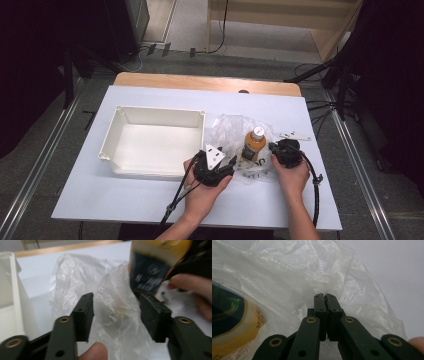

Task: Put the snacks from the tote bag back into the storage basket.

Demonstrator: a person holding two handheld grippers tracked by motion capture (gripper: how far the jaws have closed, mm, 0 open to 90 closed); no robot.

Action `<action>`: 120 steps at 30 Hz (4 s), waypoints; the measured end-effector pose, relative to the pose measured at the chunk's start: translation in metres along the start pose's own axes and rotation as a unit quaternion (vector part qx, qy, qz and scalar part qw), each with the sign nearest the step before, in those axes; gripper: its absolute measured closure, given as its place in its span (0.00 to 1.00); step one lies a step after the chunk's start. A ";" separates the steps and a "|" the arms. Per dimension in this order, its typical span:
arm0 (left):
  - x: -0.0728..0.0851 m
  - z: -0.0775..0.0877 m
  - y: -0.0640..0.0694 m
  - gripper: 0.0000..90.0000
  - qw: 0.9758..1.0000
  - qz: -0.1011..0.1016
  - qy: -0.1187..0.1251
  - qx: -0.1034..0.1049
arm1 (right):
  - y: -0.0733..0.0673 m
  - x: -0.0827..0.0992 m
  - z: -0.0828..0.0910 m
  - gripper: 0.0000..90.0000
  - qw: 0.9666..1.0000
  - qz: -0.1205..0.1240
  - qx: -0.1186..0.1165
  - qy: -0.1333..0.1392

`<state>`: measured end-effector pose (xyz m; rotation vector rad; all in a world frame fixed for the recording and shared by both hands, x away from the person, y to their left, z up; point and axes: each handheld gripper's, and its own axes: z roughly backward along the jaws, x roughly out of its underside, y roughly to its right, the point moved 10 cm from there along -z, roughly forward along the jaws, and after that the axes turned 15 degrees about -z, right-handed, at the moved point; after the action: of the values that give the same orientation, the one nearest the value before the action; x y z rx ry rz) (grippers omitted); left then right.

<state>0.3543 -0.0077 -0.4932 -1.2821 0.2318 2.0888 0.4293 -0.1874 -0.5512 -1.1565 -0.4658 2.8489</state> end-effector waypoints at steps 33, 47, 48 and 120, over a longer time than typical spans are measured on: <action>0.033 -0.023 0.017 0.77 0.997 -0.026 -0.062 0.034 | -0.028 0.025 0.018 0.98 0.997 -0.007 -0.076 -0.030; 0.034 -0.035 0.031 0.60 0.994 -0.020 -0.087 0.068 | -0.033 0.030 0.018 1.00 0.997 0.010 -0.070 -0.032; 0.034 -0.036 0.032 0.65 0.993 -0.021 -0.092 0.067 | -0.034 0.031 0.019 1.00 0.997 0.010 -0.073 -0.033; 0.035 -0.035 0.030 0.91 0.994 -0.020 -0.089 0.059 | -0.085 -0.017 0.076 0.34 0.976 0.128 -0.177 0.015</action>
<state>0.3503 -0.0311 -0.5460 -1.0173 0.2447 2.1070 0.3824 -0.1280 -0.4639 -1.4041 -0.9179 3.0410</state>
